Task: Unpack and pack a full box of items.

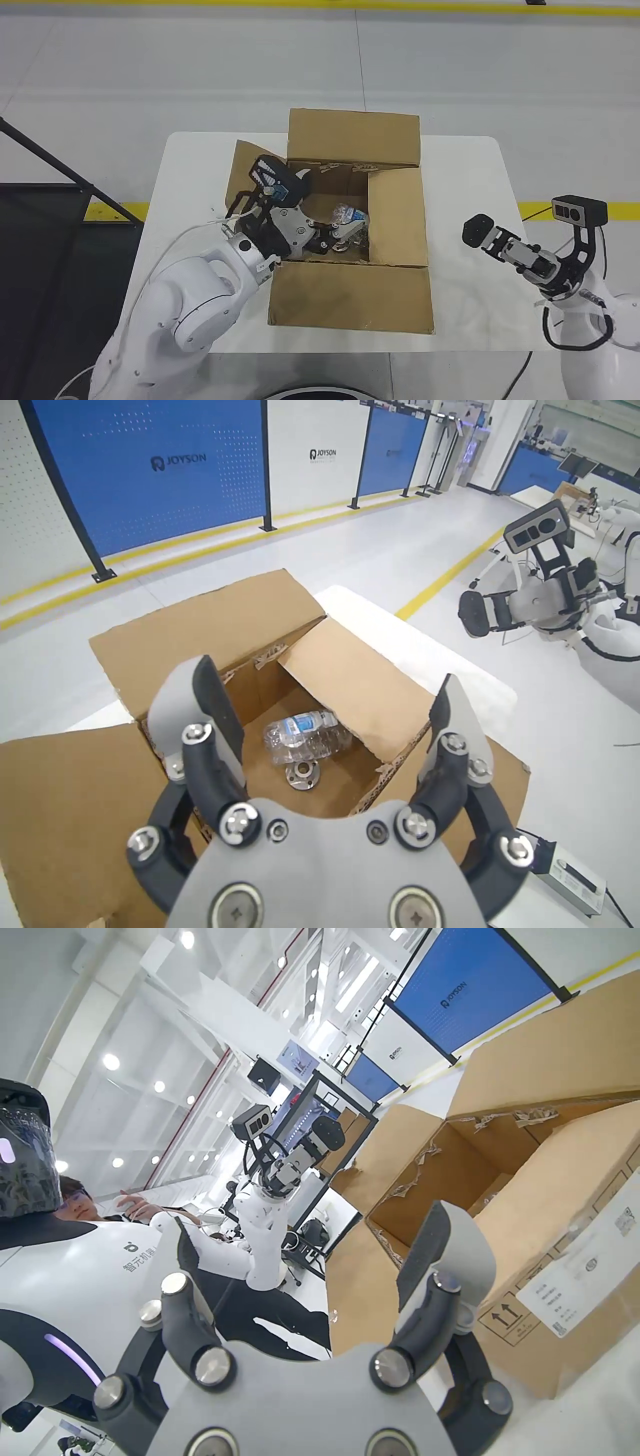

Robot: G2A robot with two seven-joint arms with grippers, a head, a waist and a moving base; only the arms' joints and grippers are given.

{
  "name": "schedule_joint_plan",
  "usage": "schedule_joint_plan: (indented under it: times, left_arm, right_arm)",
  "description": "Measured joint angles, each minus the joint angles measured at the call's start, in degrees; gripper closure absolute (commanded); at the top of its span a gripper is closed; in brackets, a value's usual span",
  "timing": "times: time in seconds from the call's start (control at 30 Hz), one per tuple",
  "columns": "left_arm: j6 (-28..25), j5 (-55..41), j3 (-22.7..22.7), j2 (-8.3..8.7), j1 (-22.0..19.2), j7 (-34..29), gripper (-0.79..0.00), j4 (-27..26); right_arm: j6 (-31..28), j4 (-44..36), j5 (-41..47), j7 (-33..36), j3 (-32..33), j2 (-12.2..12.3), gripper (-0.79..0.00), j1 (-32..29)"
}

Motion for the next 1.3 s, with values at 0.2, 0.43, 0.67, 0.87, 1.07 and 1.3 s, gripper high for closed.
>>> schedule_joint_plan:
  times: [0.2,0.43,0.67,0.87,1.07,1.3]
  left_arm:
    - [-0.1,0.0,-0.2,0.02,0.2,0.1,-0.785,-0.1]
    - [0.9,-1.8,1.9,-0.43,-0.2,1.4,-0.785,3.1]
    - [6.3,-9.4,10.3,-2.71,-10.2,-3.5,-0.785,10.3]
    - [12.8,-16.1,17.0,-5.23,-19.4,-9.5,-0.785,18.7]
    - [18.0,-22.5,20.3,-7.07,-25.3,-15.4,-0.785,24.8]
    - [17.8,-22.5,20.3,-7.06,-25.0,-15.0,-0.785,24.7]
  right_arm:
    - [0.0,0.0,0.0,0.0,0.0,0.0,-0.785,0.0]
    - [0.0,0.0,0.0,0.0,0.0,0.0,-0.785,0.0]
    - [0.0,0.0,0.0,0.0,0.0,0.0,-0.785,0.0]
    - [0.0,0.0,0.0,0.0,0.0,0.0,-0.785,0.0]
    - [0.0,0.0,0.0,0.0,0.0,0.0,-0.785,0.0]
    - [0.0,0.0,0.0,0.0,0.0,0.0,-0.785,0.0]
